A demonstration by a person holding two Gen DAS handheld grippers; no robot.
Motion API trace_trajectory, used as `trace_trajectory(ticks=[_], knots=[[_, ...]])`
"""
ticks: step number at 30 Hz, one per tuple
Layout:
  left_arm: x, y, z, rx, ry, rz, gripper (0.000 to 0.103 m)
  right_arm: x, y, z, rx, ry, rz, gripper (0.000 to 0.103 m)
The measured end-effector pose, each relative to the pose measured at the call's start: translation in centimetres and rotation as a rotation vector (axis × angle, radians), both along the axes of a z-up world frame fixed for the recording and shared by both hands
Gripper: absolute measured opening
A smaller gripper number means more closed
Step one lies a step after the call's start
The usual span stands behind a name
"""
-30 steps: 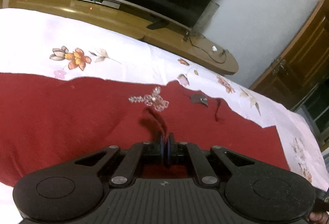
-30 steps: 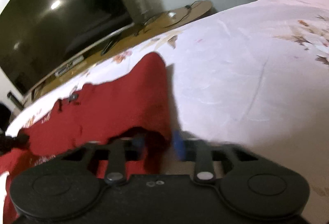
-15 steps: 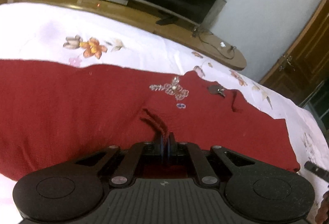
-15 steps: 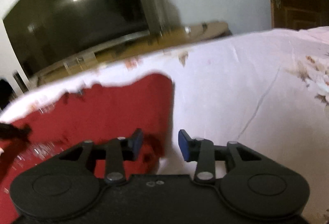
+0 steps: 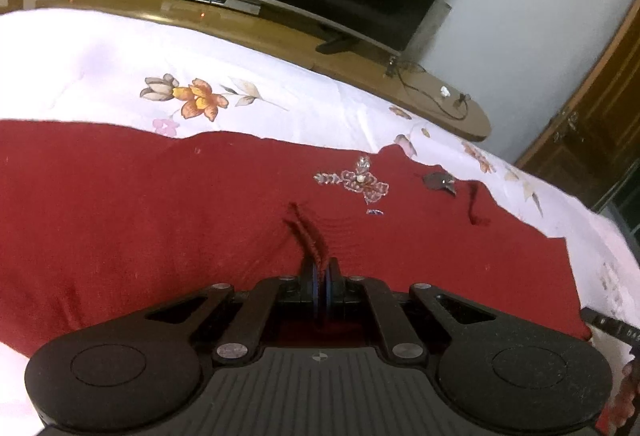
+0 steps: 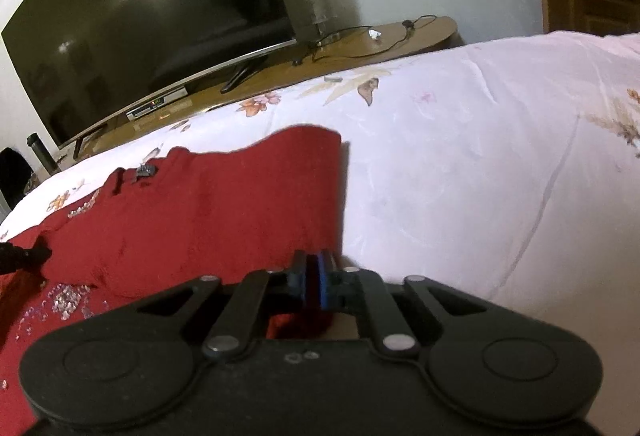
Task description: Fold small clothes
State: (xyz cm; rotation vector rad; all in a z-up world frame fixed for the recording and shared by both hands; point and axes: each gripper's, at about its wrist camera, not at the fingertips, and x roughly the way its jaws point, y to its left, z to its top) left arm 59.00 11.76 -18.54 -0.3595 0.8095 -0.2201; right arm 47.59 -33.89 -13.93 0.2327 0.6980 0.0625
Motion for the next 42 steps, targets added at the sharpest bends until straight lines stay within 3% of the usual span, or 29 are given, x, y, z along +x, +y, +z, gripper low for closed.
trace_trajectory(ticks=[3, 7, 8, 9, 10, 14, 17, 21, 25, 27, 29, 30, 32, 34, 36, 37, 39, 42], knots=[[-0.1, 0.1, -0.2, -0.006, -0.005, 0.002, 0.003, 1.0, -0.2, 1.0, -0.001, -0.065, -0.016, 0.032], [-0.2, -0.1, 0.0, 0.002, -0.019, 0.006, 0.003, 5.1, -0.9, 0.6, 0.058, -0.058, -0.070, 0.032], [-0.4, -0.1, 0.3, 0.003, -0.040, 0.010, 0.003, 5.8, -1.1, 0.1, 0.073, -0.045, -0.082, 0.028], [-0.7, -0.1, 0.5, 0.013, -0.063, 0.020, 0.003, 6.7, -1.2, -0.5, 0.087, -0.014, -0.084, 0.018], [-0.8, -0.1, 0.7, 0.030, -0.072, 0.029, 0.003, 7.2, -1.1, -1.1, 0.075, 0.023, -0.078, 0.017], [-1.1, 0.2, -0.2, 0.034, -0.053, 0.040, 0.003, 6.5, 0.3, -1.2, -0.043, -0.009, -0.049, 0.019], [-1.8, 0.7, 0.8, 0.057, -0.078, 0.068, 0.003, 6.3, 0.0, -0.3, -0.025, -0.022, -0.055, 0.026], [-2.2, 1.7, 2.8, 0.051, -0.134, 0.118, 0.003, 6.5, -0.6, 1.5, -0.035, -0.094, -0.060, 0.025], [-0.2, -1.7, 4.1, 0.023, -0.166, 0.004, 0.003, 8.1, -0.3, 1.8, -0.059, -0.104, -0.061, 0.022], [1.3, -4.3, 2.7, 0.034, -0.122, -0.084, 0.003, 9.3, 0.5, 0.9, -0.076, -0.060, -0.057, 0.022], [2.6, -5.7, 0.2, 0.112, -0.043, -0.095, 0.003, 10.4, 1.7, -0.6, -0.139, 0.006, -0.026, 0.022], [2.1, -5.3, 0.0, 0.071, -0.074, -0.058, 0.003, 10.2, 2.4, -0.6, -0.202, -0.013, -0.013, 0.022], [1.4, -4.3, 0.4, 0.020, -0.058, 0.007, 0.003, 9.4, 2.9, 0.5, -0.212, -0.024, -0.007, 0.027], [-0.2, -3.9, 1.0, 0.060, -0.118, 0.037, 0.003, 6.9, 3.1, 1.9, -0.198, -0.094, 0.009, 0.027], [-0.4, -3.7, 0.1, 0.135, -0.085, 0.018, 0.003, 4.4, 3.5, 2.4, -0.211, -0.141, 0.030, 0.028], [-0.8, -3.2, -0.3, 0.109, -0.105, 0.016, 0.003, 3.4, 3.6, 2.2, -0.214, -0.145, 0.052, 0.027], [-0.6, -2.0, -0.3, 0.054, -0.079, 0.029, 0.003, 3.4, 4.0, -0.3, -0.277, -0.036, 0.076, 0.027], [-1.6, -1.6, 1.2, 0.075, -0.089, 0.065, 0.003, 3.3, 3.6, -0.5, -0.251, -0.029, 0.028, 0.031]])
